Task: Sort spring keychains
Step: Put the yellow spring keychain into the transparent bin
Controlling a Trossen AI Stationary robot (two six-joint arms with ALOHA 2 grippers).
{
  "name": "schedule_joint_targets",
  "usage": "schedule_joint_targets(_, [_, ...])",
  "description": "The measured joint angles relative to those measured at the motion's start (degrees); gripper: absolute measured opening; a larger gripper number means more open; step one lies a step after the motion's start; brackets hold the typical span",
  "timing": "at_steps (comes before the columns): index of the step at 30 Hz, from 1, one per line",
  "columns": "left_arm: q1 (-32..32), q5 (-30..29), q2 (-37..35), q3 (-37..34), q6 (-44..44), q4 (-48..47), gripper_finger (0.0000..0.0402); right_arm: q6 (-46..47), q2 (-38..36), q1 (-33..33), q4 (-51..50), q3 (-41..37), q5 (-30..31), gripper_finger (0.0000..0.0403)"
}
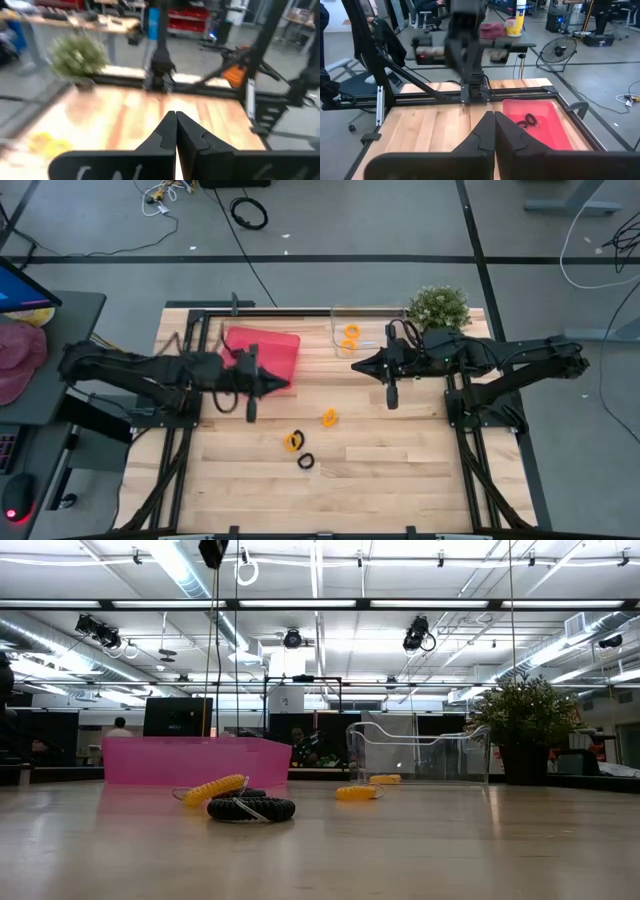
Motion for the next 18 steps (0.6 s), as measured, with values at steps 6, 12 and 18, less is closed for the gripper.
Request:
schedule_joint_targets(6, [-6.1,-5.8,1.1,-13.5,-10.0,15.9,0.0001,0.5,0.0,0.0,-0.2,0.0,0.0,0.0004])
schedule_joint_targets(12, [-12.8,-11.9,0.6,-22.2,-17.7,22.9,0.0001,1.2,0.0,0.0,-0.4,0.0,0.0,0.0004])
schedule_joint_targets(18, [-15.4,-13.1,0.7,-22.7,-16.7,18.5,0.0001,1.3,0.0,0.0,-0.4,0.0,0.0,0.0004])
